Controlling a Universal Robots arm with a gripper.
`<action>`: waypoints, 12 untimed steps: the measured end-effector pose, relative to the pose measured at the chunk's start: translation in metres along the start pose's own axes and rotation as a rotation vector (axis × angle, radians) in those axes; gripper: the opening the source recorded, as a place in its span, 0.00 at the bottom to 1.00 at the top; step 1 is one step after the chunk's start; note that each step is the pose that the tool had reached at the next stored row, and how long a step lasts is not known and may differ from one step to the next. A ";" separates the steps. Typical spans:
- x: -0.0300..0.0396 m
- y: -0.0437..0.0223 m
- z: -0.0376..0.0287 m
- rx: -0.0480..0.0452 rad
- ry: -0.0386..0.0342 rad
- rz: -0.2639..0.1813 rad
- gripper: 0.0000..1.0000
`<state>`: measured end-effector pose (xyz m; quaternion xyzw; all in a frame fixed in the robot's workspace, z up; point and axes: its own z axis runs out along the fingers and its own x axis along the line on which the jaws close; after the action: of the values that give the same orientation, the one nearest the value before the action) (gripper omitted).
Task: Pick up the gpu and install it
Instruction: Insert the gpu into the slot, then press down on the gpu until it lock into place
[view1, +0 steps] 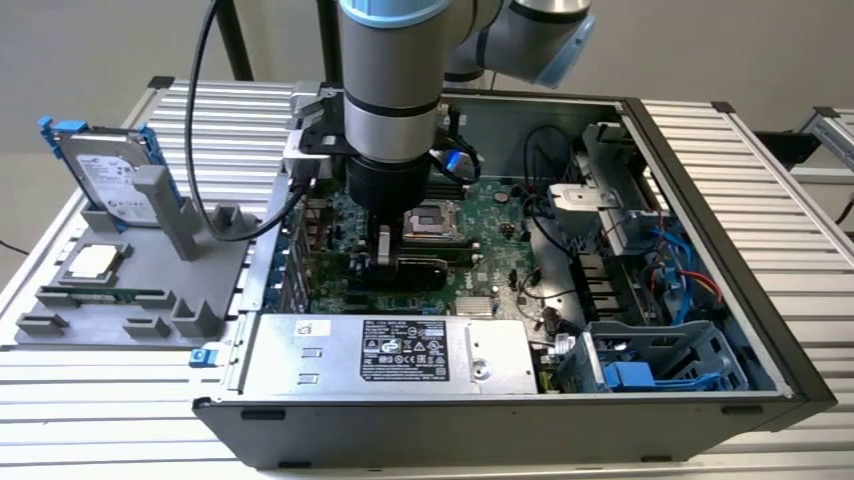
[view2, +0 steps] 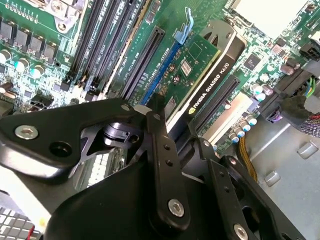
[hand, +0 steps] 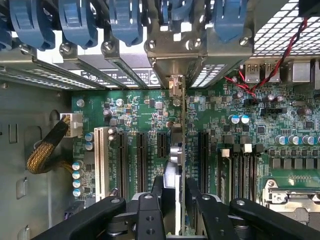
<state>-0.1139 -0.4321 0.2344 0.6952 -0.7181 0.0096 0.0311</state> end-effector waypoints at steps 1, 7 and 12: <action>0.0000 0.0000 0.0000 -0.0001 0.0002 0.000 1.00; -0.0001 0.0000 0.0001 0.0001 0.0002 0.000 1.00; 0.0005 0.0002 -0.0089 -0.0001 0.0007 0.000 1.00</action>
<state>-0.1139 -0.4320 0.2433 0.6952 -0.7181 0.0098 0.0314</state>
